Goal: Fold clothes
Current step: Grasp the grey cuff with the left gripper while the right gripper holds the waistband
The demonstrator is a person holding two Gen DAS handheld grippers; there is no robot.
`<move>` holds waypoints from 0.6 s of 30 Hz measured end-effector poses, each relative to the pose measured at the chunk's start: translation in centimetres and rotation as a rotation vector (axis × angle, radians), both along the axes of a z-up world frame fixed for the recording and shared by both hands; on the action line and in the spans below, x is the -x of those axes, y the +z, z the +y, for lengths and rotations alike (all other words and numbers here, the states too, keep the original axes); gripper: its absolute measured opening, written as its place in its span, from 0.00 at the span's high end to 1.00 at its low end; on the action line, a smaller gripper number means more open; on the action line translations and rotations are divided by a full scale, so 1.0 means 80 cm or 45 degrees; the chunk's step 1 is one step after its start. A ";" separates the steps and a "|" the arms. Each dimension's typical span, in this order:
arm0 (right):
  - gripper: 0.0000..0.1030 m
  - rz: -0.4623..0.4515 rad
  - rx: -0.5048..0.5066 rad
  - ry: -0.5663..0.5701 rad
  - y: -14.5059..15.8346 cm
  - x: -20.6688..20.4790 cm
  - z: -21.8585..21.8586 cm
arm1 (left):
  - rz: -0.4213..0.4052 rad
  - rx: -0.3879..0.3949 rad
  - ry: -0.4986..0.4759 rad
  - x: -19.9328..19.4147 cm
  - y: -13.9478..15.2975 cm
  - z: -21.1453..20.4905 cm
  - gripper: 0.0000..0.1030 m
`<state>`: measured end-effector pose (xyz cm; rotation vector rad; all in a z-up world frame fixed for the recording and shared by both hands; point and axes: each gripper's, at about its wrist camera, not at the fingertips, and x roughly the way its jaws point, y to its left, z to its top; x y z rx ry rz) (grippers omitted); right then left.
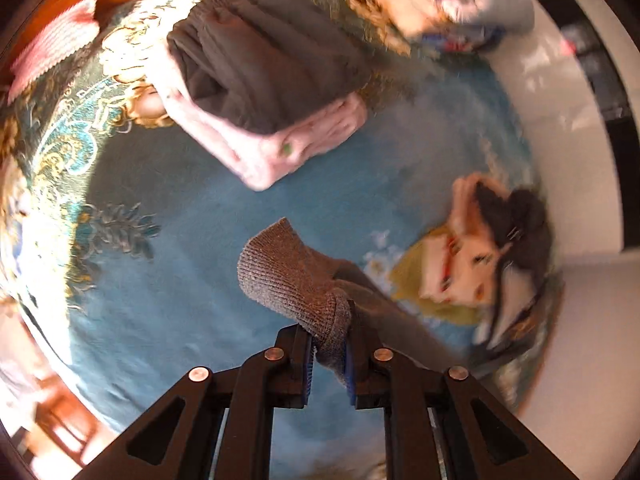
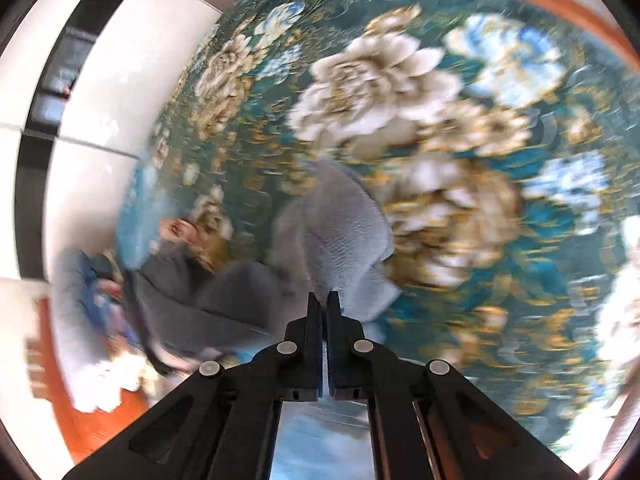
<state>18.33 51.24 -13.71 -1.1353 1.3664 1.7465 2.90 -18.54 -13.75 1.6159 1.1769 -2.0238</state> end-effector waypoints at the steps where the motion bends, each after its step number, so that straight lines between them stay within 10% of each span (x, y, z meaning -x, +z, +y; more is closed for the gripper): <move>1: 0.99 -0.078 -0.014 0.015 -0.010 -0.015 -0.006 | -0.052 -0.002 -0.012 -0.010 -0.021 -0.001 0.84; 7: 0.99 -0.359 0.145 -0.099 -0.121 -0.070 -0.050 | -0.382 -0.126 0.093 -0.060 -0.147 0.000 0.85; 18: 0.99 -0.440 0.030 0.042 -0.112 -0.048 -0.074 | -0.272 -0.476 0.467 -0.143 -0.157 -0.055 0.42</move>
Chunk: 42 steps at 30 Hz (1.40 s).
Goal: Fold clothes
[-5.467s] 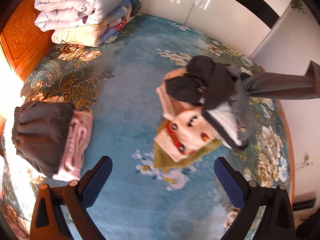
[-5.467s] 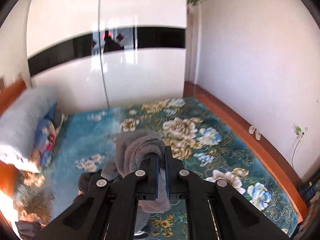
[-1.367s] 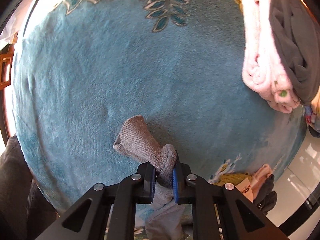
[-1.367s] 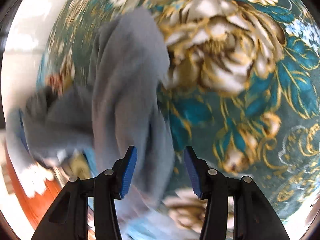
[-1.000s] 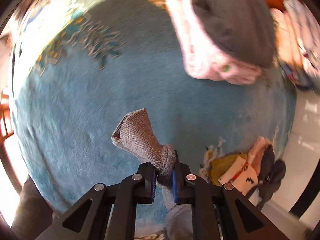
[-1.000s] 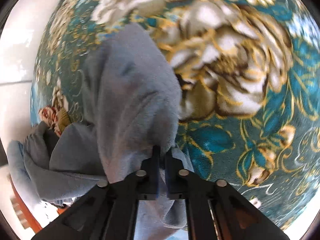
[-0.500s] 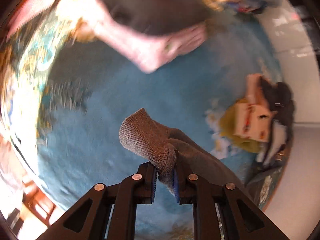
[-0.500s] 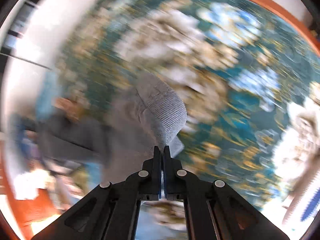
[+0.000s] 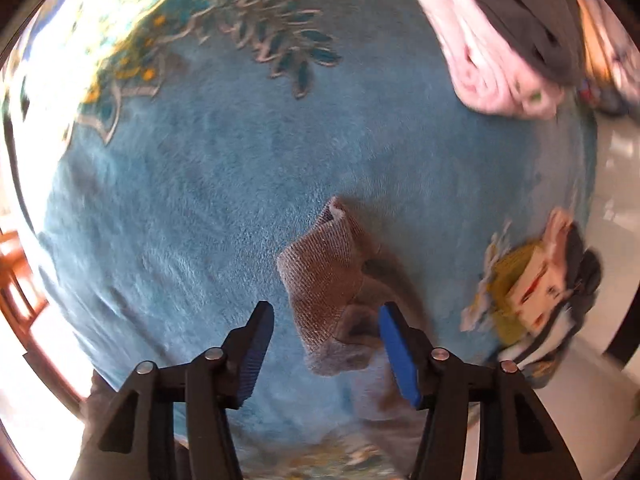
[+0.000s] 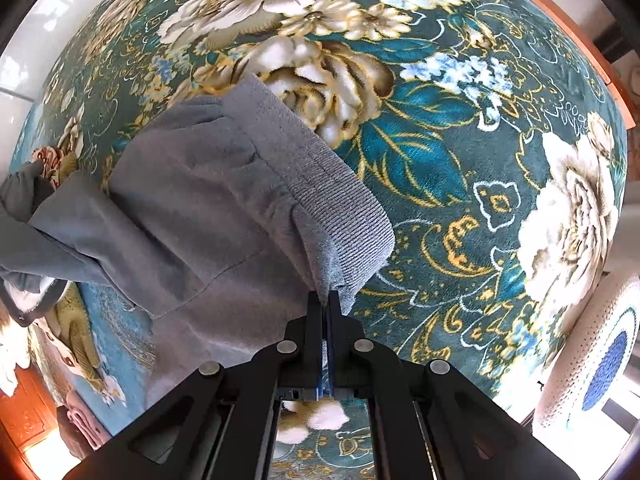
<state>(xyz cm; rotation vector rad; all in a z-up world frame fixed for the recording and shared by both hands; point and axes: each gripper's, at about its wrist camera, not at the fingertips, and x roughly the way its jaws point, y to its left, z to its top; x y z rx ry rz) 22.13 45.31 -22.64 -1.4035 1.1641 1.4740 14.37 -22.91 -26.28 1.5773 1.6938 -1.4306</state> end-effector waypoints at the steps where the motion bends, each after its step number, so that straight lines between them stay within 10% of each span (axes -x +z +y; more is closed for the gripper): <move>1: 0.98 -0.009 0.004 0.005 -0.001 0.001 -0.003 | -0.006 -0.045 0.047 -0.005 -0.004 -0.001 0.42; 8: 0.98 -0.044 0.011 0.023 0.002 0.011 -0.027 | -0.057 -0.277 0.265 -0.020 -0.031 0.015 0.44; 12: 0.98 -0.051 0.001 0.027 0.007 0.014 -0.027 | -0.088 -0.246 0.268 -0.004 -0.032 0.007 0.45; 18: 0.98 -0.036 0.007 0.038 0.013 0.014 -0.027 | -0.197 -0.098 0.053 0.038 -0.043 0.010 0.88; 26: 0.99 0.048 -0.113 0.009 0.054 0.005 -0.014 | 0.302 0.216 -0.160 0.082 0.081 -0.018 0.93; 29: 0.99 0.006 -0.102 0.011 0.040 0.000 -0.017 | 0.184 0.330 -0.196 0.062 0.062 -0.046 0.93; 33: 0.99 -0.044 -0.036 -0.019 0.011 -0.012 -0.033 | -0.021 0.213 0.009 0.019 -0.003 -0.063 0.93; 42: 0.98 -0.033 -0.042 -0.014 0.012 -0.014 -0.046 | 0.091 0.090 -0.076 0.055 -0.022 -0.015 0.81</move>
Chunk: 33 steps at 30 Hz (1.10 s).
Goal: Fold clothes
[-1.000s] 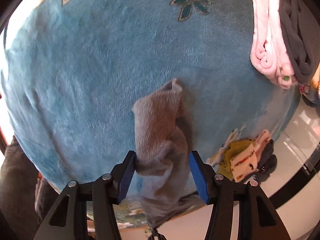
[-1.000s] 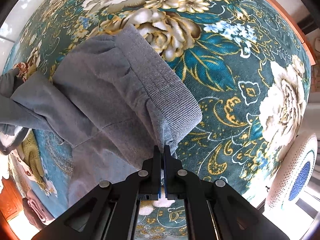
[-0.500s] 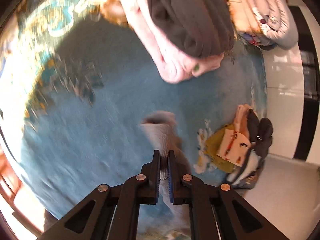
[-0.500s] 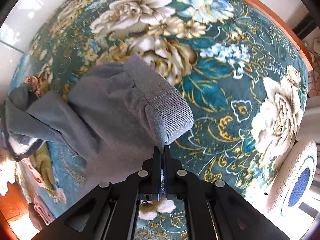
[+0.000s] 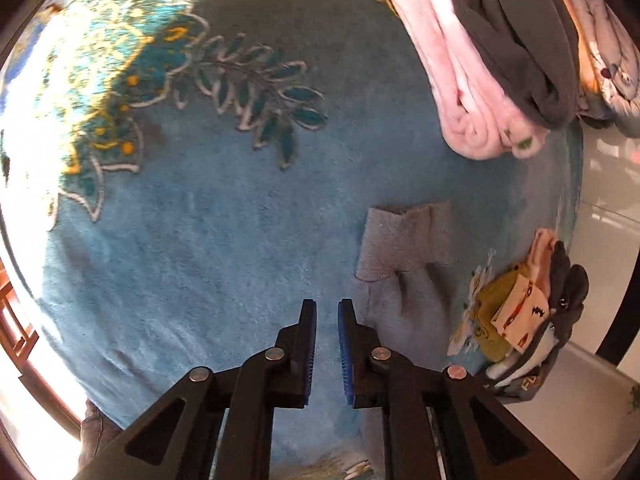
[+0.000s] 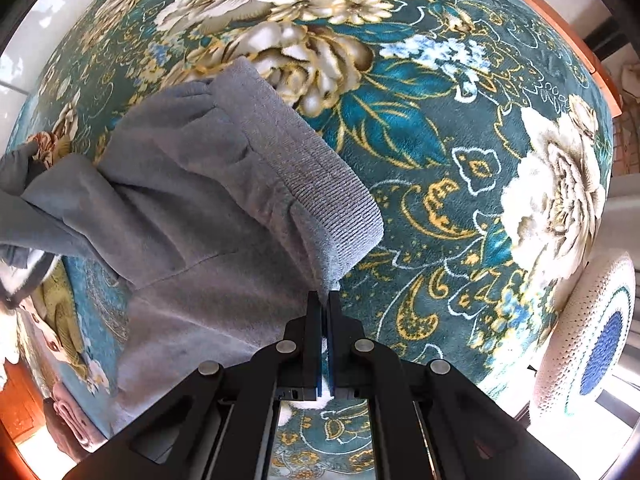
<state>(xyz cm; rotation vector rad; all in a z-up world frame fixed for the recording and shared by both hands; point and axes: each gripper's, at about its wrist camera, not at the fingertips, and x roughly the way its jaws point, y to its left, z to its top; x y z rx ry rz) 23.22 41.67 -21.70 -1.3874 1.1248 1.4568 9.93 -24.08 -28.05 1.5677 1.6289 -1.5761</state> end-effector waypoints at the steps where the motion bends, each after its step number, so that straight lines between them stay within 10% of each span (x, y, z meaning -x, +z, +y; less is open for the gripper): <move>1: 0.98 0.002 -0.006 0.002 0.003 0.001 0.001 | 0.000 0.001 -0.006 0.009 -0.005 0.003 0.68; 4: 0.98 0.014 -0.010 0.009 0.010 0.002 -0.001 | -0.003 0.002 -0.028 0.035 -0.022 0.012 0.48; 14: 0.96 -0.013 -0.026 -0.081 0.021 -0.048 -0.001 | -0.069 0.022 -0.073 0.071 -0.057 0.038 0.51; 19: 0.96 -0.015 0.005 -0.156 0.013 -0.076 -0.008 | -0.092 0.061 -0.072 0.077 -0.050 0.045 0.88; 27: 0.95 0.096 0.052 -0.206 0.001 -0.090 -0.015 | -0.067 0.175 0.060 0.038 0.006 0.015 0.91; 30: 0.65 0.202 0.101 -0.219 -0.010 -0.093 -0.013 | -0.139 0.186 0.111 0.004 0.006 -0.005 0.91; 33: 0.57 0.247 0.118 -0.277 -0.027 -0.098 -0.012 | -0.169 0.179 0.156 -0.012 0.009 -0.008 0.91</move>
